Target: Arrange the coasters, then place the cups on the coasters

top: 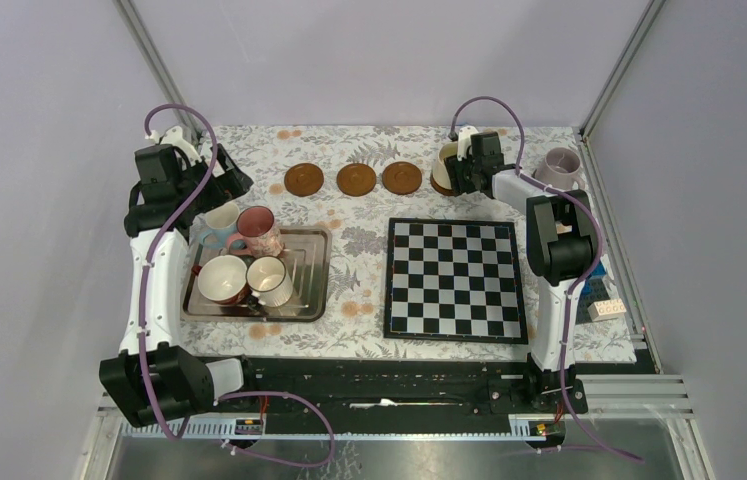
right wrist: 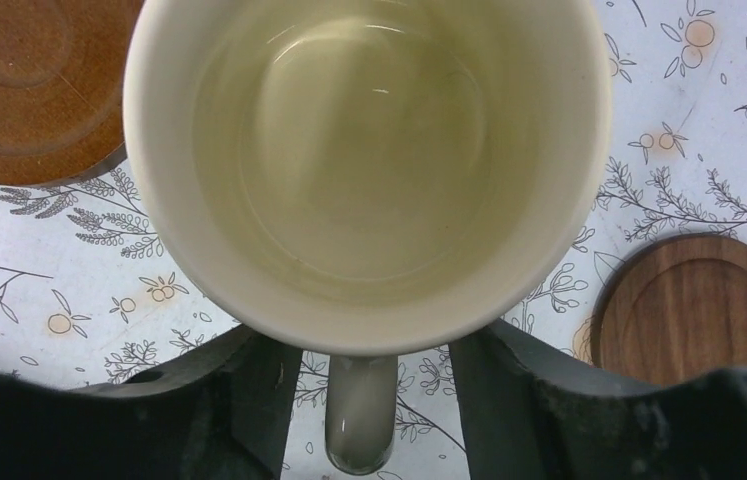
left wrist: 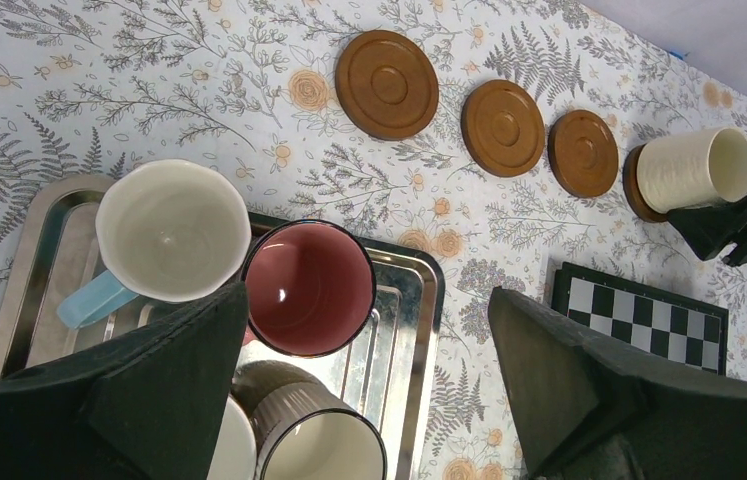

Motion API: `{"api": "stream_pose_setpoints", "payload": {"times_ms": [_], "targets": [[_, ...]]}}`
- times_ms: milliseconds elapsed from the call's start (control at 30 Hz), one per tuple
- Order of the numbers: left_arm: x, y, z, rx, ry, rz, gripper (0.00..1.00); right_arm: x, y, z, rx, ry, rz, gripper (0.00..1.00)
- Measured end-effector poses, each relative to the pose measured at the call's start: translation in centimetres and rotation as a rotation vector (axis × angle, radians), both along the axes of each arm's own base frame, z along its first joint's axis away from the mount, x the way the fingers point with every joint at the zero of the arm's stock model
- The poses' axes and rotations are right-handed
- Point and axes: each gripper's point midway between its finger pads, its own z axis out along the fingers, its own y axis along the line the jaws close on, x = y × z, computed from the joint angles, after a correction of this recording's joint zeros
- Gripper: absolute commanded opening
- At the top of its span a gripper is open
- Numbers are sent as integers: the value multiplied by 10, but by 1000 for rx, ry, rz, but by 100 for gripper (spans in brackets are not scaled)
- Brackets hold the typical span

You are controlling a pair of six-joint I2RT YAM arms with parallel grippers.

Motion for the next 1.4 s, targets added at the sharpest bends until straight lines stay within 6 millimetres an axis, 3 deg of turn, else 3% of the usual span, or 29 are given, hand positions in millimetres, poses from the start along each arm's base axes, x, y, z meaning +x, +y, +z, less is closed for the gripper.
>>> {"api": "stream_pose_setpoints", "payload": {"times_ms": [200,500,1000,1133,1267,1400], "targets": [[0,0,0,5,0,-6,99,2,0,2,-3,-10,5,68],[-1,-1,0,7,-1,-17,99,-4,-6,14,-46,-12,42,69],[-1,-1,0,8,-1,-18,99,-12,-34,10,-85,45,47,69],[-1,-1,0,8,-1,-18,99,-13,-35,10,-83,51,56,77],[-1,-1,-1,18,0,-27,99,-20,-31,14,-68,65,84,92],[-5,-1,-5,45,16,-50,99,-24,-25,37,-40,43,115,99]]}}
